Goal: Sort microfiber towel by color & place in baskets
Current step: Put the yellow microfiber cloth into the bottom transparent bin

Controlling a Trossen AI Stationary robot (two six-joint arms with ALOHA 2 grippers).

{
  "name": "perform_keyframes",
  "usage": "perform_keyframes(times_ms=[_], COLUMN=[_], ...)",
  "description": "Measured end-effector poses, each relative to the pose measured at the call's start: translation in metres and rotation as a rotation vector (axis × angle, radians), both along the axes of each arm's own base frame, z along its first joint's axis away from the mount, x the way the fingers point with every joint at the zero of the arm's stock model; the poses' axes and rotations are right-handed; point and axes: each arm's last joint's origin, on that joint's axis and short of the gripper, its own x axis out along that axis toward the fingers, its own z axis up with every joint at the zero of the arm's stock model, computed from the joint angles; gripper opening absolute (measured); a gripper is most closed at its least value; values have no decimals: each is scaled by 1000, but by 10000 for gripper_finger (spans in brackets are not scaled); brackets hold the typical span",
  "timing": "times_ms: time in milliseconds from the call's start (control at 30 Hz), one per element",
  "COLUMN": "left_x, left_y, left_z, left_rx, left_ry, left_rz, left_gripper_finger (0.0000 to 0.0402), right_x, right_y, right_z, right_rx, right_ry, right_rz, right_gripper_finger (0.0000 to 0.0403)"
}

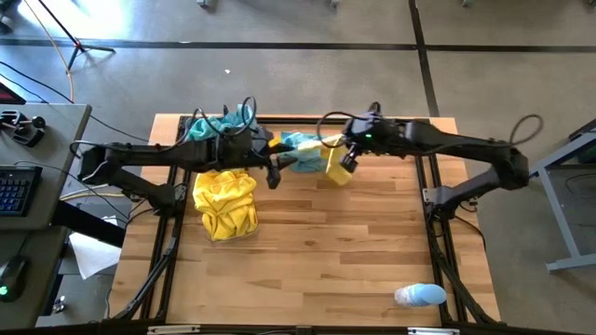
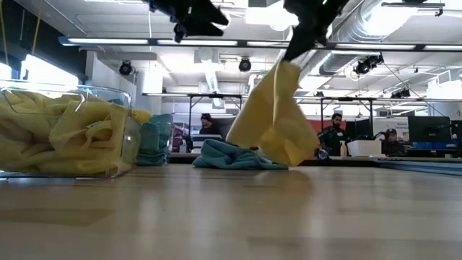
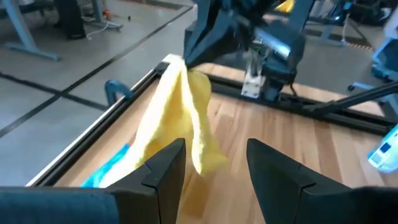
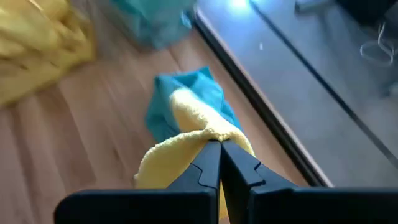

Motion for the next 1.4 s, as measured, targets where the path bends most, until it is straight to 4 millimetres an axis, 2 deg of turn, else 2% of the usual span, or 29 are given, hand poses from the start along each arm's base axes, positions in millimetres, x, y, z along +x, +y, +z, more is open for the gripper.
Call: perform_keyframes(times_ms=[200,400,567,833,1000,1267,1400], left_x=[31,67,83,106,115,114,110], left_y=[-5,-6,-7,-7,-7,-7,-6], left_z=[15,36,45,21,7,-10,-13], left_rx=[21,141,165,113,50,1,-24], left_ry=[-39,-54,-72,-23,-3,122,180], left_rz=[-27,-75,-99,-162,-167,-148,-116], left_gripper_finger=[161,161,161,161,161,157,121], right_x=[-25,-25,-23,-17,-16,-16,-18], right_y=[25,45,56,74,78,77,77], right_z=[30,32,32,39,41,41,38], right_rx=[-24,-10,-5,-47,-67,-67,-49], right_ry=[-123,-133,-144,-216,-227,-224,-205], right_rz=[74,162,205,287,306,303,291], right_gripper_finger=[0,0,0,0,0,0,0])
